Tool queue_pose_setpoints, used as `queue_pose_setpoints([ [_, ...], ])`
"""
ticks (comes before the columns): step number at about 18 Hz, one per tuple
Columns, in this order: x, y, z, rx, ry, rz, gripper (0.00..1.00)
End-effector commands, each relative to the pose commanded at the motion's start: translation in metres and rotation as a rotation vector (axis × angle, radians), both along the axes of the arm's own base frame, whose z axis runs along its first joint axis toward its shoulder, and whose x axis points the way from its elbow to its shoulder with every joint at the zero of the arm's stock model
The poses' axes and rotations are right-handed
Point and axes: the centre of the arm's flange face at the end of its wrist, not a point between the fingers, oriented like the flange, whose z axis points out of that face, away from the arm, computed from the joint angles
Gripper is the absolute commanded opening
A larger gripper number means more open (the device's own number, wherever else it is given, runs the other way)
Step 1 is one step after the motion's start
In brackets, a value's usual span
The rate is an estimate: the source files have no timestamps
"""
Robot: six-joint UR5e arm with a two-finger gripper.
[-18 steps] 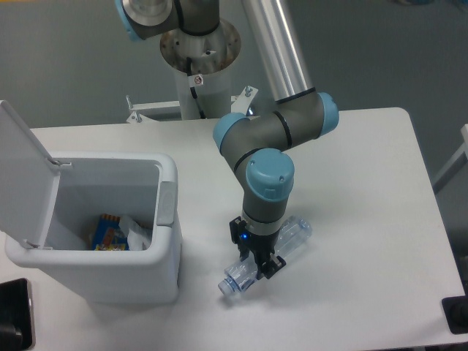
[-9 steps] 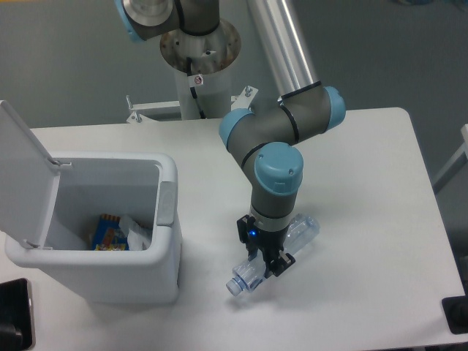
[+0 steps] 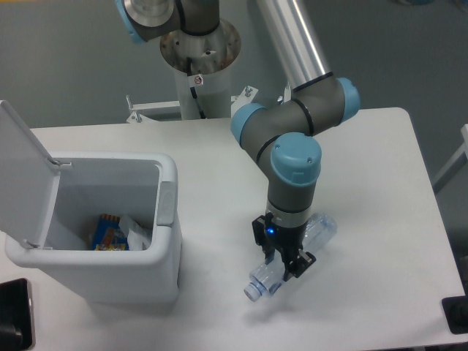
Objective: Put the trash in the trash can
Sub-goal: 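Lift the water bottle off the table, then carry the bottle over the trash bin and lower it in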
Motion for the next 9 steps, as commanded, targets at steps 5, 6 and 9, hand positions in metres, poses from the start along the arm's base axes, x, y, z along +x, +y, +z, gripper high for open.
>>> queue_pose_setpoints([
  [5,-0.017,0.01,0.057,0.208,-0.093,0.124,0.55],
  [6,-0.021,0.012,0.069,0.255,-0.12,0.143,0.55],
  [9,-0.033,0.014,0.115,0.381,-0.175,0.21,0.55],
])
